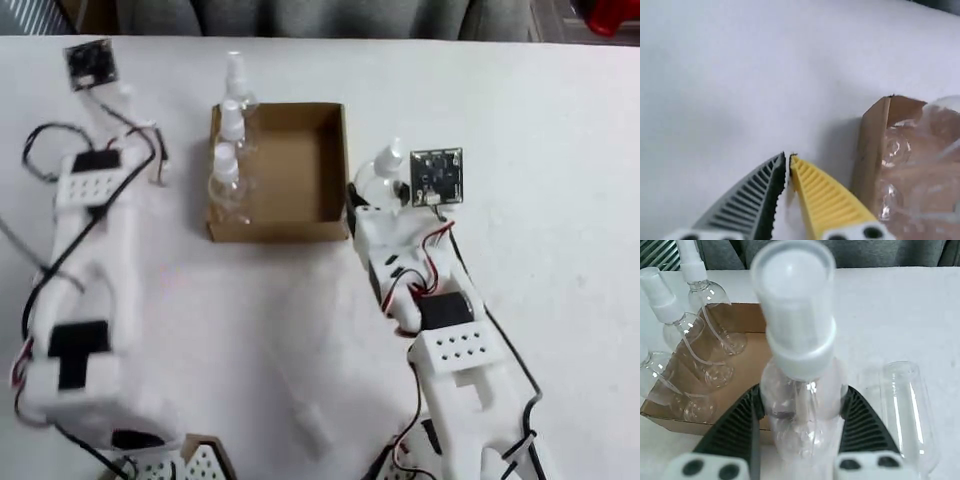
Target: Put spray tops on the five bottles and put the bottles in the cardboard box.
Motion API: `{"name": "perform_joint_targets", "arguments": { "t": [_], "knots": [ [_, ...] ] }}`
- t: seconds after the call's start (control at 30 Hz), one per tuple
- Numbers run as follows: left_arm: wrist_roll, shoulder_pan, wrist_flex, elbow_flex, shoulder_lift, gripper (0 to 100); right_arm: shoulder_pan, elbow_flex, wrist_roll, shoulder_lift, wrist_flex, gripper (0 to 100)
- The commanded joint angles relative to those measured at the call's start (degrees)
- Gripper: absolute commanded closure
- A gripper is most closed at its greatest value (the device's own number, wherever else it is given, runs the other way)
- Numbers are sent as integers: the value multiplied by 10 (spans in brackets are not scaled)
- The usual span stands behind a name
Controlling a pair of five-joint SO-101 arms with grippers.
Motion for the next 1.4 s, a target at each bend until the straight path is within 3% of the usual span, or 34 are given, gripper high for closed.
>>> {"name": "perform_joint_targets", "arguments": {
  "t": [0.0,0.43,0.6,0.93,1.1,1.37],
  "knots": [
    [66,15,0,-129,72,979,-7,2,0,-21,-5,984],
    [89,15,177,-524,399,979,-3,6,0,-21,-4,984],
    [170,16,244,-673,505,979,-3,8,0,-21,-4,984],
    [167,58,419,-945,647,979,-2,8,0,-21,-4,984],
    [142,64,455,-1020,685,980,-2,8,0,-21,-3,984],
    [141,65,473,-1020,691,980,-2,8,0,-21,-2,984]
  ]
}}
